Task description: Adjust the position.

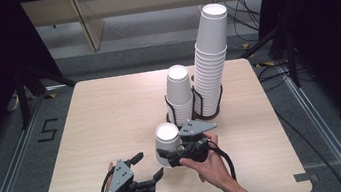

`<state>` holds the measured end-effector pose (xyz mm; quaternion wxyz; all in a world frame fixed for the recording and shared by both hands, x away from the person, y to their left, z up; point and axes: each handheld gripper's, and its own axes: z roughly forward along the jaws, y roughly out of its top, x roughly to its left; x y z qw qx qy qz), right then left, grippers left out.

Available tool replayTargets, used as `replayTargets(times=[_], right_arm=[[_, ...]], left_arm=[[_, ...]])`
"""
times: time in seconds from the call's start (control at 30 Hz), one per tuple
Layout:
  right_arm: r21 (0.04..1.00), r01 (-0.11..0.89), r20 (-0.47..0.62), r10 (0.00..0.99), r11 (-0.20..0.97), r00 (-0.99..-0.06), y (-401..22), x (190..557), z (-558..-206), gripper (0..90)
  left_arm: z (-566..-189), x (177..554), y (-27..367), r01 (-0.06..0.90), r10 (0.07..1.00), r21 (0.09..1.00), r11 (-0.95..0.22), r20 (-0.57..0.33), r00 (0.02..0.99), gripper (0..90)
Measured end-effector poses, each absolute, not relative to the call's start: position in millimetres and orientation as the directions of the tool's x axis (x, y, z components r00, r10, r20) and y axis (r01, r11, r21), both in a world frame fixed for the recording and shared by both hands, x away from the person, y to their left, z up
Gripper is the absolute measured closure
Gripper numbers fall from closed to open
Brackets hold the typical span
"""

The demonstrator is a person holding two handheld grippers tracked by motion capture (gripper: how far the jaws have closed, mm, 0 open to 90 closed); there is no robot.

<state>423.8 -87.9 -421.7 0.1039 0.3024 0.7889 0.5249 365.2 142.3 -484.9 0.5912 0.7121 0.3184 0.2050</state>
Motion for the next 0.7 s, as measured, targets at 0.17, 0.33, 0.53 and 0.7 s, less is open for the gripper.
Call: replayTargets(times=[0.17, 0.33, 0.53, 0.7], right_arm=[[0.891, 0.374, 0.174, 0.569, 0.256, -0.804, -84.1, 420.7, -419.8, 18.6], [0.896, 0.36, 0.166, 0.555, 0.261, -0.815, -80.5, 418.8, -420.2, 18.6], [0.901, 0.348, 0.168, 0.53, 0.26, -0.831, -77.1, 417.2, -420.5, 18.7], [0.901, 0.367, 0.218, 0.488, 0.233, -0.845, -70.0, 414.2, -422.9, 18.7]], left_arm=[[-486.2, 365.9, 139.5, 0.213, 0.691, 0.972, -0.099, -0.087, 0.718, 14.2], [-488.4, 366.3, 134.7, 0.213, 0.683, 0.97, -0.116, -0.078, 0.726, 13.7], [-490.8, 366.7, 128.6, 0.199, 0.679, 0.968, -0.149, -0.046, 0.733, 7.8], [-492.6, 370.0, 127.5, 0.172, 0.678, 0.978, -0.121, -0.045, 0.734, 1.0]])
